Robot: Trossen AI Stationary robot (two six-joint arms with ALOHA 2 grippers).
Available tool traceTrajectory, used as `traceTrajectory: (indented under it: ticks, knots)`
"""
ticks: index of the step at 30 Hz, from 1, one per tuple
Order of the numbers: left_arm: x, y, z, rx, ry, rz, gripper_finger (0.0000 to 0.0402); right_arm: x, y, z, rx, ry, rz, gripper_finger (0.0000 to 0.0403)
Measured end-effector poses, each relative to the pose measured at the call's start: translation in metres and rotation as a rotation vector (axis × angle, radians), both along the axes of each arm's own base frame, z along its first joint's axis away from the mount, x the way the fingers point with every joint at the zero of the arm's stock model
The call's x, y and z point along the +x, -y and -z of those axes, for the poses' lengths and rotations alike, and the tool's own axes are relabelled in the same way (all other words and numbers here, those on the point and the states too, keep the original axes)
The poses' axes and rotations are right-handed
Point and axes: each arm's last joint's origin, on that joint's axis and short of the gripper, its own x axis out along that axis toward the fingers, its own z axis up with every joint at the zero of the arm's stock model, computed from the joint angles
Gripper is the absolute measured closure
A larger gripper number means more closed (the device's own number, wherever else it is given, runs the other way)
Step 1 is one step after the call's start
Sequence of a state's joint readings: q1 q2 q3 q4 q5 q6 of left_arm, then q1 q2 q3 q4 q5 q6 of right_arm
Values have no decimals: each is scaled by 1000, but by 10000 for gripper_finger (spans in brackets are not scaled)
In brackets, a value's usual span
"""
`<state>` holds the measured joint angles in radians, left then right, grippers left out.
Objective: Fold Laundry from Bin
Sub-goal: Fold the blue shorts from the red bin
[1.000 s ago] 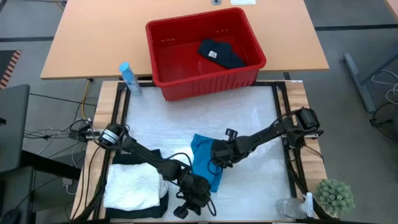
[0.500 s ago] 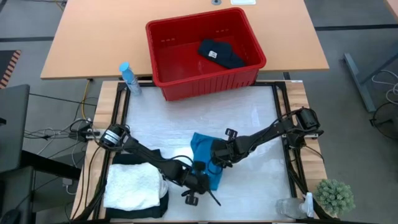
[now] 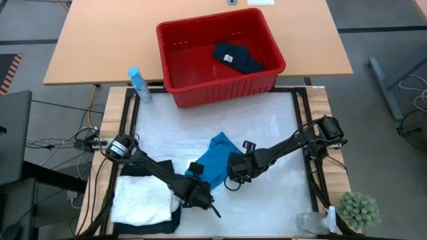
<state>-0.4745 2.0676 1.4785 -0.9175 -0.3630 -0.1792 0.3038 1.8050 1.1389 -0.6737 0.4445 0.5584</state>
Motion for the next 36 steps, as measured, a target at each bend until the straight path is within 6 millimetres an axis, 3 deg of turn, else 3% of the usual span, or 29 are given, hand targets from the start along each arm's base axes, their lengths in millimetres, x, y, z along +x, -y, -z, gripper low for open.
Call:
traceTrajectory:
  ticks: [7, 12, 15, 18, 24, 29, 36]
  knots:
    - [-7, -1, -46, -59, 181, -111, 401, -1, -3, 0, 8, 10, 6, 387]
    - [-3, 6, -80, -192, 483, -234, 401, 1, 0, 0, 10, 18, 17, 387]
    - [5, 24, -70, -290, 621, -159, 401, 3, 4, -1, 10, 25, 25, 387]
    - [5, 35, -52, -303, 632, -134, 401, 4, 7, -1, 9, 30, 32, 387]
    - [-7, 32, -32, -186, 688, -237, 401, 9, 13, -2, 16, 57, 51, 387]
    - [-14, 29, -19, -193, 715, -345, 401, 9, 13, -2, 19, 62, 51, 387]
    - [-8, 47, -12, -274, 722, -248, 401, 10, 13, -2, 19, 71, 50, 387]
